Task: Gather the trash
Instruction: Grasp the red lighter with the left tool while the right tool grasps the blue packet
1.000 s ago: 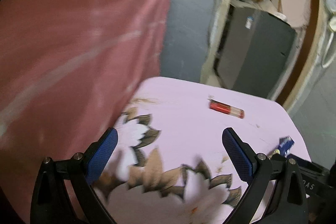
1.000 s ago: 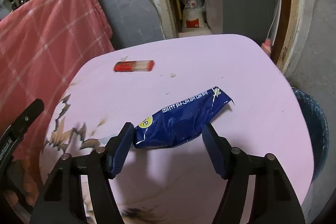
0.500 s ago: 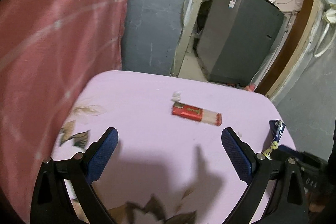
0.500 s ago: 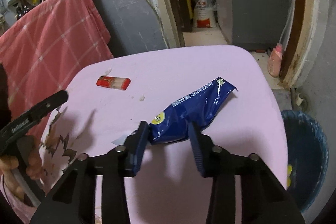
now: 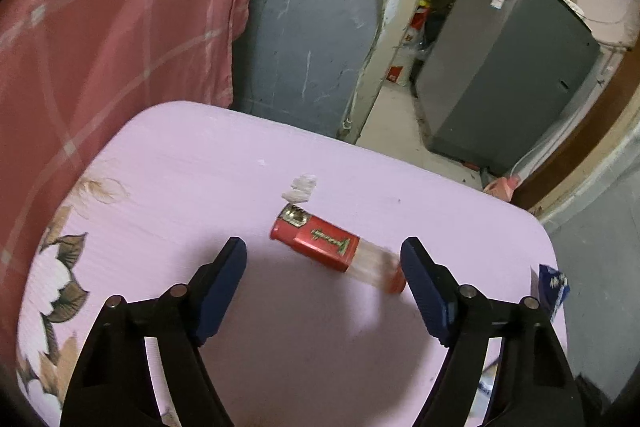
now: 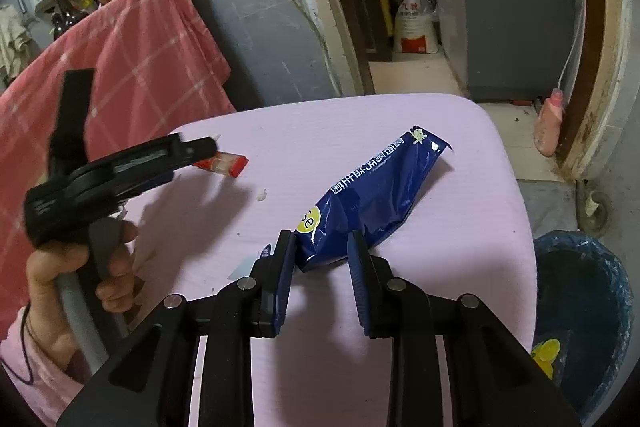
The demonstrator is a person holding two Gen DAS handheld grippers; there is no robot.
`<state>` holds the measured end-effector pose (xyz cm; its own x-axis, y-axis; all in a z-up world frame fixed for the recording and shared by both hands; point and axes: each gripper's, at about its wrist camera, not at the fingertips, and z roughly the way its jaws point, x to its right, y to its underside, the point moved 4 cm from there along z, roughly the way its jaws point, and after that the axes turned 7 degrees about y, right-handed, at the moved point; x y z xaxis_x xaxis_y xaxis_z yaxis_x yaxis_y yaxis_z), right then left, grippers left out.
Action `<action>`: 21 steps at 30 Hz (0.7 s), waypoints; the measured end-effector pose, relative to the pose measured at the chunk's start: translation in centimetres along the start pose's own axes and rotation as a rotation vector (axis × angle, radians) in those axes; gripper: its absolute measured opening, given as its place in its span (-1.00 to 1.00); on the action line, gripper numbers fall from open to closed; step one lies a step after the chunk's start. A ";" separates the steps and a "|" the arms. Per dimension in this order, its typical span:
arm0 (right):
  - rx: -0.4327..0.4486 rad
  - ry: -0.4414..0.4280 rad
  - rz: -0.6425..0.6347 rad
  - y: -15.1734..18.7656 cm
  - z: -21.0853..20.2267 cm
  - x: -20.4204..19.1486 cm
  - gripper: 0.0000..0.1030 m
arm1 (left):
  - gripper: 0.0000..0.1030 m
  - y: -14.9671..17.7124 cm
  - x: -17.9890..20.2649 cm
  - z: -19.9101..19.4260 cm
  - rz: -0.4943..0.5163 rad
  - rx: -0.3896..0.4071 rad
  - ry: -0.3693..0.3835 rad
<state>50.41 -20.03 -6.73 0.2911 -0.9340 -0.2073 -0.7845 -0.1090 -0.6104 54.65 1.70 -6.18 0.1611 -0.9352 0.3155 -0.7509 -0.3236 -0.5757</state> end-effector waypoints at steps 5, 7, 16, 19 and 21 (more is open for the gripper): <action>-0.001 -0.014 -0.014 0.2 0.0 0.2 -0.52 | 0.10 -0.8 0.4 1.5 -0.022 -0.002 -0.077; -0.005 -0.015 -0.014 0.3 0.0 0.3 -0.52 | -0.12 -0.9 0.3 1.6 -0.029 0.006 -0.124; -0.013 -0.039 0.028 1.1 0.1 0.6 -0.52 | -0.45 0.3 0.6 1.1 0.083 0.011 -0.081; -0.004 -0.043 0.056 1.3 -0.3 0.7 -0.49 | -0.50 0.9 1.2 1.2 0.137 -0.009 -0.026; 0.011 -0.042 0.091 1.3 -0.6 1.1 -0.34 | -0.50 1.5 1.8 1.2 0.199 -0.023 0.015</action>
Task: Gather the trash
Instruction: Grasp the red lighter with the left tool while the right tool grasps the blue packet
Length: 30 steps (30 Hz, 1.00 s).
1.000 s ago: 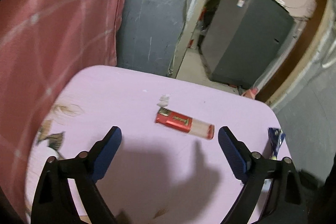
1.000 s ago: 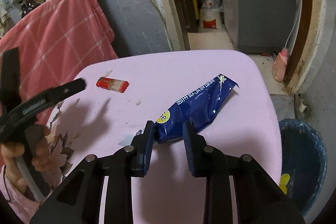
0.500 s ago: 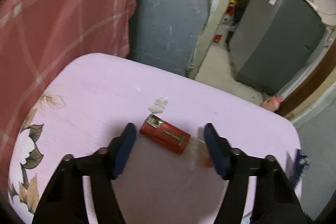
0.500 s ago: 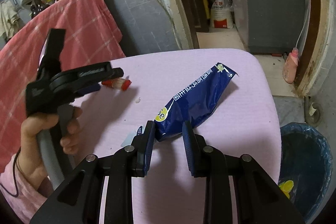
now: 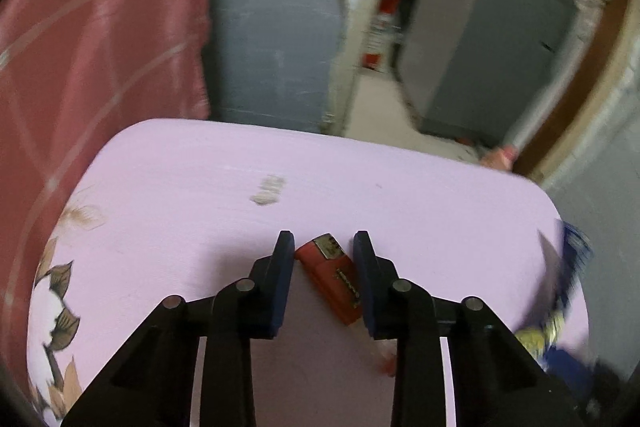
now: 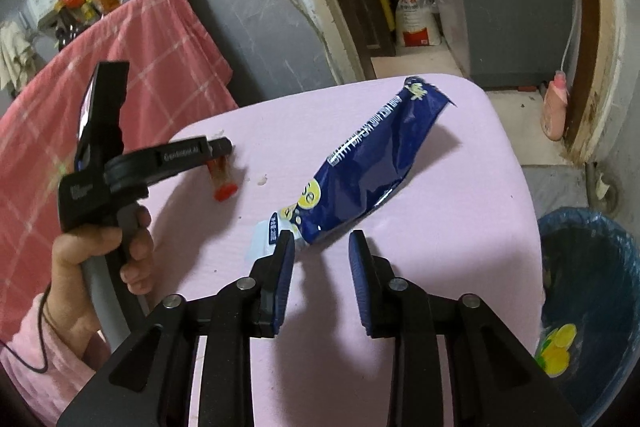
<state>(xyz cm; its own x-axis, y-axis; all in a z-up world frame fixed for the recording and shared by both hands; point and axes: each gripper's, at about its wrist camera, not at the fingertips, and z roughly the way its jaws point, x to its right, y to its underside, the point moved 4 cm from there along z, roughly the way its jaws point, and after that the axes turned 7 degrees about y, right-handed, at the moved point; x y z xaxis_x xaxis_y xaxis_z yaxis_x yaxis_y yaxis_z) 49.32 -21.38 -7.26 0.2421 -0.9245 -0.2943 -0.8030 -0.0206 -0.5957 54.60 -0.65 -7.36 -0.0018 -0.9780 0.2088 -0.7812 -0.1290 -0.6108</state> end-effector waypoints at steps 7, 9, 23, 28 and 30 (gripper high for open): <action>0.072 0.012 0.150 -2.0 -0.5 1.2 -0.08 | -0.51 2.1 0.8 -1.1 0.114 -0.034 0.151; 0.083 0.025 0.199 -2.7 -0.3 1.6 0.06 | -0.50 2.4 1.0 -1.3 0.112 -0.054 0.174; 0.021 0.174 0.146 -4.3 3.3 0.8 0.05 | -0.21 4.2 2.0 -3.5 0.125 -0.091 0.137; 0.013 0.145 0.095 -3.7 3.2 0.3 -0.17 | -0.17 4.7 2.1 -4.0 0.110 -0.102 0.120; 0.014 0.132 0.078 -3.6 2.9 -0.2 -0.42 | -0.17 4.9 2.5 -4.0 0.116 -0.115 0.112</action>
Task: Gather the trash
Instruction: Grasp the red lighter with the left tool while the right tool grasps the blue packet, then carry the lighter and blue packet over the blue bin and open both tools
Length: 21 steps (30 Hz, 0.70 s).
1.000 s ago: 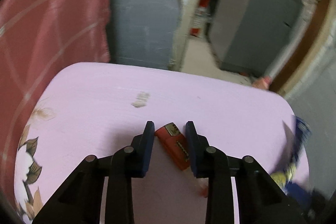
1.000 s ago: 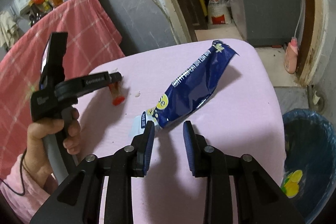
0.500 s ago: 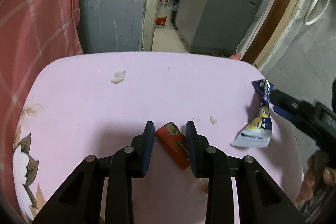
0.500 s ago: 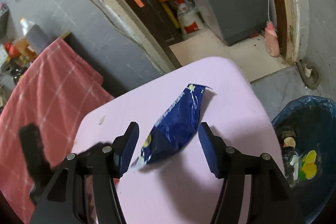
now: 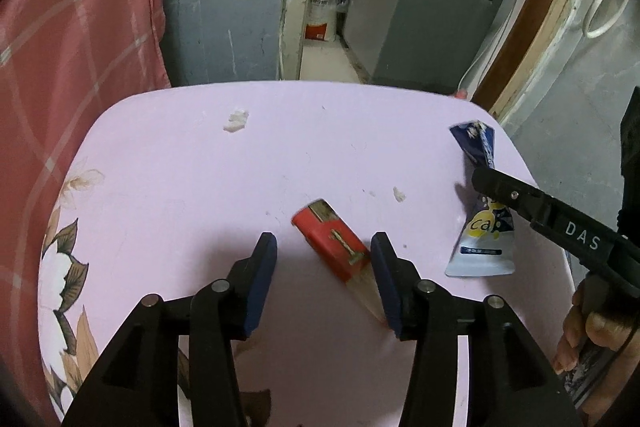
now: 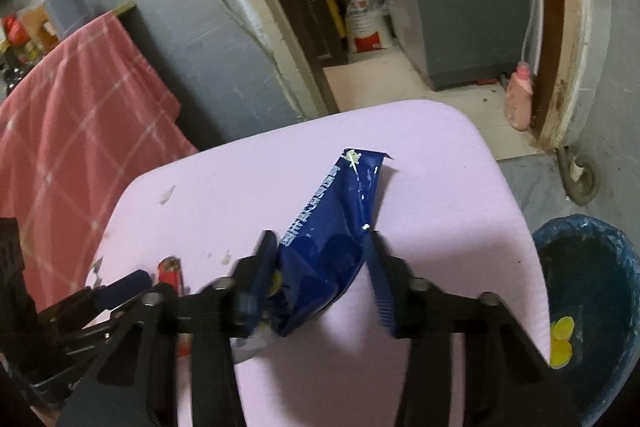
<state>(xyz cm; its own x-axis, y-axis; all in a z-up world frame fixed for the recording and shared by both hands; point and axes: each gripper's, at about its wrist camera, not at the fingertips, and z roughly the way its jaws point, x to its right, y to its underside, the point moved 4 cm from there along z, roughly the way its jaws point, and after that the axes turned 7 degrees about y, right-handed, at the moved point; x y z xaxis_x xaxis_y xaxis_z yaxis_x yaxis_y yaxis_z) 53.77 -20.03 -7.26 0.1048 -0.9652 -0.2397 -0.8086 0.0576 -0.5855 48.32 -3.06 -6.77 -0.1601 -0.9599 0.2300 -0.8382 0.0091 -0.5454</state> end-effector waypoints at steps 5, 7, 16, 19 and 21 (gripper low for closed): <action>-0.014 -0.018 -0.046 0.7 -0.6 -0.4 -0.50 | -0.24 0.0 0.8 0.7 0.008 -0.027 -0.041; -0.021 -0.029 -0.039 0.8 -0.7 -0.2 -0.50 | -0.40 0.1 1.0 0.8 0.014 -0.025 -0.048; 0.002 -0.089 -0.026 1.9 -2.4 0.3 -0.70 | -0.86 0.9 1.9 0.8 0.013 -0.015 -0.012; 0.015 -0.112 0.007 2.3 -3.2 1.1 -0.81 | -0.86 1.7 2.9 0.6 0.022 0.003 0.007; 0.036 -0.122 0.029 2.9 -4.0 1.8 -0.86 | -0.86 2.1 3.5 0.2 0.016 0.013 0.028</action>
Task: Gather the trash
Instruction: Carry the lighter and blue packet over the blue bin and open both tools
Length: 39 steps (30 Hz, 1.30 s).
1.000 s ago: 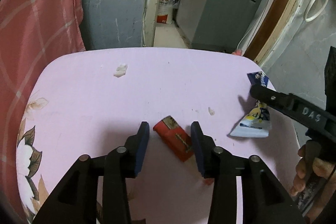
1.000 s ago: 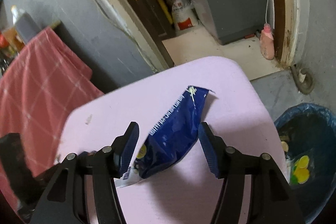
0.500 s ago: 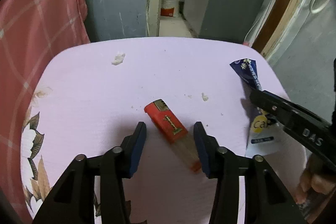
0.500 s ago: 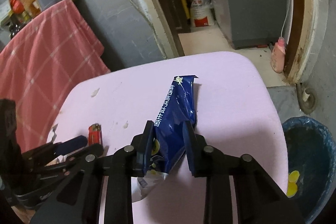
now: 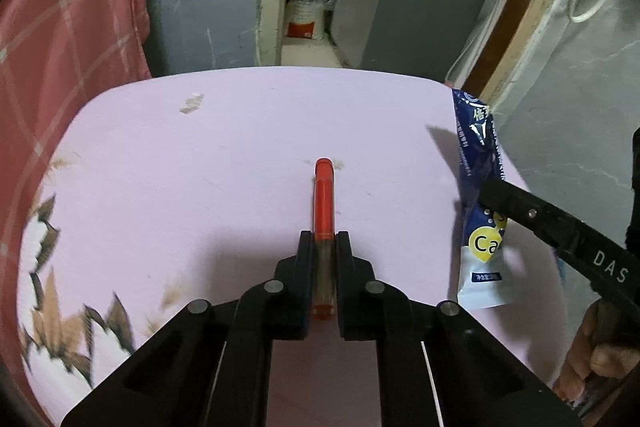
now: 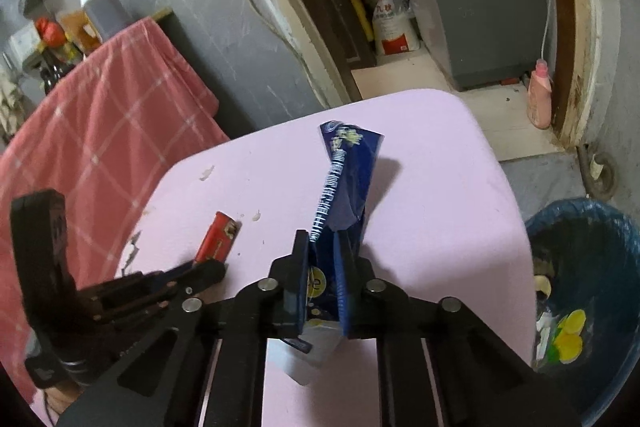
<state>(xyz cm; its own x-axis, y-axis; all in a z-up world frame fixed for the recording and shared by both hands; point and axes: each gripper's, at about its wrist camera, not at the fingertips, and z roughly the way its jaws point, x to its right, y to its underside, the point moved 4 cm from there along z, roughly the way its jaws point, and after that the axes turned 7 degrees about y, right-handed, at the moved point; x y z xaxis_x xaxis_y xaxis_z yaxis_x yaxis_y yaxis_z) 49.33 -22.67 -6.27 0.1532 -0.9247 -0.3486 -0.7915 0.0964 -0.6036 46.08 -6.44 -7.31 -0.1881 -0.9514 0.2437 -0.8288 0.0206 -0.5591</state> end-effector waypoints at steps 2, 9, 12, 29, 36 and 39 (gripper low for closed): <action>0.019 -0.007 0.012 0.5 -0.7 0.4 -0.86 | -0.86 0.3 0.5 -0.2 -0.001 0.009 0.014; 0.164 0.010 0.032 1.8 -4.6 2.1 -0.87 | -0.86 1.2 2.9 -1.4 0.026 0.102 0.068; 0.230 0.048 0.026 2.3 -6.3 2.9 -0.87 | -0.86 1.5 5.0 -1.9 0.057 0.172 0.106; 0.523 0.313 0.037 3.2 -15.0 11.7 -0.87 | -0.86 0.7 17.0 -1.2 0.109 0.313 0.347; 0.567 0.352 0.030 3.7 -16.2 14.3 -0.87 | -0.86 0.4 20.5 0.0 0.109 0.377 0.361; 0.563 0.361 0.031 4.1 -16.1 15.5 -0.87 | -0.86 0.5 21.2 0.7 0.125 0.394 0.337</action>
<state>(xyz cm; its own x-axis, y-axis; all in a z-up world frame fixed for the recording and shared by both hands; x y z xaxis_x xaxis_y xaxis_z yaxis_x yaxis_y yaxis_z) 38.97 -42.52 -2.57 -0.1496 -0.9741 -0.1693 -0.3476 0.2122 -0.9133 42.08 -26.84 -2.96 -0.4849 -0.7966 0.3610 -0.5411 -0.0511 -0.8394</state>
